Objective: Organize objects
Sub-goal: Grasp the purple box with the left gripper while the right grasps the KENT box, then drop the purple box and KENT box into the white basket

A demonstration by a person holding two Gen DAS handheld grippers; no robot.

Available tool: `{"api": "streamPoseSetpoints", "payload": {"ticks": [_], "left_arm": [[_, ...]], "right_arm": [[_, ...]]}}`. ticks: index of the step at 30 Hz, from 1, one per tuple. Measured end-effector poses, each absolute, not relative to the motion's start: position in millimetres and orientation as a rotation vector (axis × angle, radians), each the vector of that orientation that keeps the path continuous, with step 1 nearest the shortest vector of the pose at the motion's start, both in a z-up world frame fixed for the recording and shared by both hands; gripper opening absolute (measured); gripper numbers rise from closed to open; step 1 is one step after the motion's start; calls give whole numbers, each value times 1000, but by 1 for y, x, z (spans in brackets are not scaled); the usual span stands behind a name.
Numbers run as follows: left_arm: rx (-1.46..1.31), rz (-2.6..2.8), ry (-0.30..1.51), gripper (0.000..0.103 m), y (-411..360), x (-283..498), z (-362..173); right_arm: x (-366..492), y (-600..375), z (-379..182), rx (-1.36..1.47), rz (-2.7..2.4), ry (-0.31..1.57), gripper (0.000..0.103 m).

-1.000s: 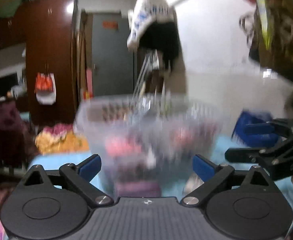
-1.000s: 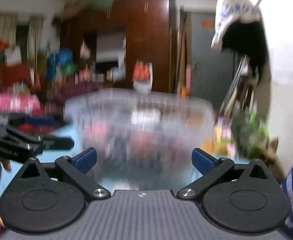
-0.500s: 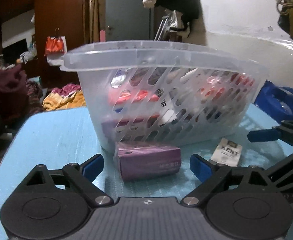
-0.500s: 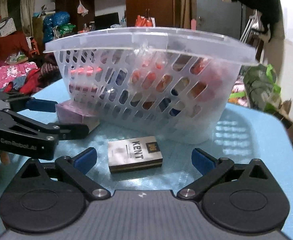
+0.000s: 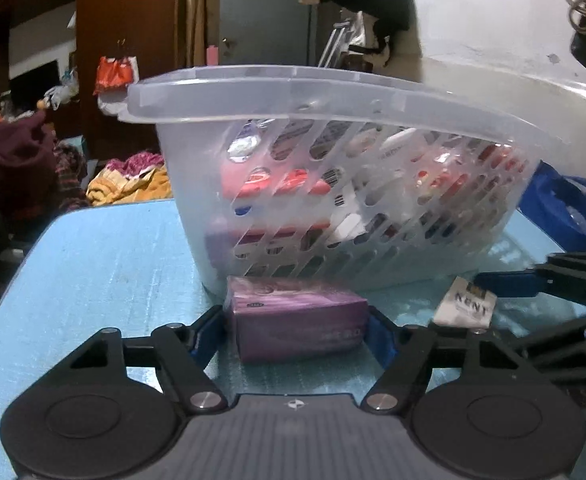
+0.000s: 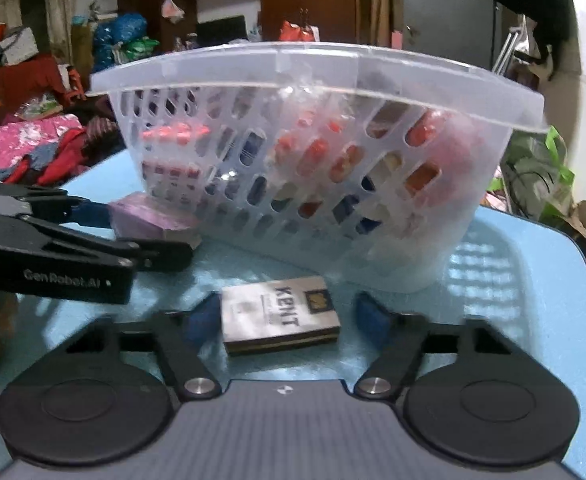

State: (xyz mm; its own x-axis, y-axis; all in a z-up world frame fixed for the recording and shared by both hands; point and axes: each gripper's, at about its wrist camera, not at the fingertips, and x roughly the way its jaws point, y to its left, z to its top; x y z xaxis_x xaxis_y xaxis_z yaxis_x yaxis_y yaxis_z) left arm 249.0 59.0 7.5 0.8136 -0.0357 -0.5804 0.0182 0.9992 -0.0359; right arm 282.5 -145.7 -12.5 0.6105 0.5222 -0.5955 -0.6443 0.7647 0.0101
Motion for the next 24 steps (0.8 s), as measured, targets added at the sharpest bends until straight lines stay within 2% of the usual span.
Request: {"api": "streamPoseSetpoints", "payload": {"ticks": [9, 13, 17, 20, 24], "left_arm": [[-131, -63, 396, 76, 69, 197, 19], [-157, -59, 359, 76, 72, 195, 21], [-80, -29, 242, 76, 67, 163, 31], [-72, -67, 145, 76, 67, 142, 58], [-85, -136, 161, 76, 70, 177, 107]], "right_arm": [[277, -155, -7, -160, 689, 551, 61], [275, -157, -5, -147, 696, 515, 61], [238, -164, 4, -175, 736, 357, 61], [206, -181, 29, -111, 755, 218, 61], [223, -175, 88, -85, 682, 100, 61]]}}
